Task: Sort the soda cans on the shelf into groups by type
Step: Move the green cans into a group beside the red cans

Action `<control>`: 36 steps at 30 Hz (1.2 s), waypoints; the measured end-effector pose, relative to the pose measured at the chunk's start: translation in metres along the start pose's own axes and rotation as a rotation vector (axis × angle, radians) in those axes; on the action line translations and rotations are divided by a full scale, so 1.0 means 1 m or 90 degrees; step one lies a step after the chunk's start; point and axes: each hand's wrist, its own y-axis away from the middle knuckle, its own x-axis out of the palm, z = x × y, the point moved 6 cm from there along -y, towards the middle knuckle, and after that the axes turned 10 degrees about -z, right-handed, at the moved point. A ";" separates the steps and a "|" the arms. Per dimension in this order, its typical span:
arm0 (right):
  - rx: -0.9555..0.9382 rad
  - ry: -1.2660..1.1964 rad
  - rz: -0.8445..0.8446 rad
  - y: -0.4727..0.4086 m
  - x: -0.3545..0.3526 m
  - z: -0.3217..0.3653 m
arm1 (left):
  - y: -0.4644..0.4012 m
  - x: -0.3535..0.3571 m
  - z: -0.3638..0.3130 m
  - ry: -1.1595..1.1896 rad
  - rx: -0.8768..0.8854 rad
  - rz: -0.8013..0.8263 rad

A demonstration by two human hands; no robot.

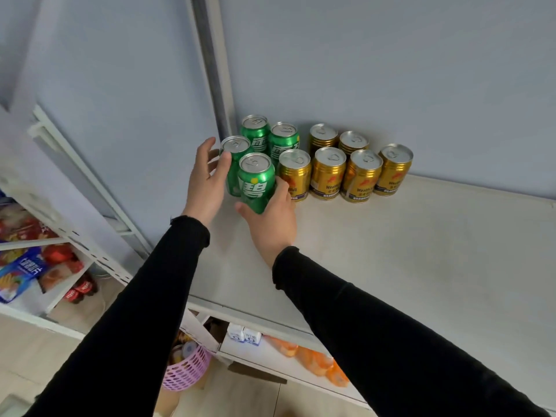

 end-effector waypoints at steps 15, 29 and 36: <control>0.009 -0.041 0.093 0.012 -0.066 -0.026 | -0.007 0.019 0.006 0.141 -0.085 0.077; 0.002 -0.090 0.054 0.012 -0.121 -0.031 | 0.044 0.017 -0.030 -0.045 0.087 -0.006; 0.035 -0.077 -0.102 -0.008 -0.248 -0.065 | 0.115 0.122 -0.094 0.081 0.122 0.187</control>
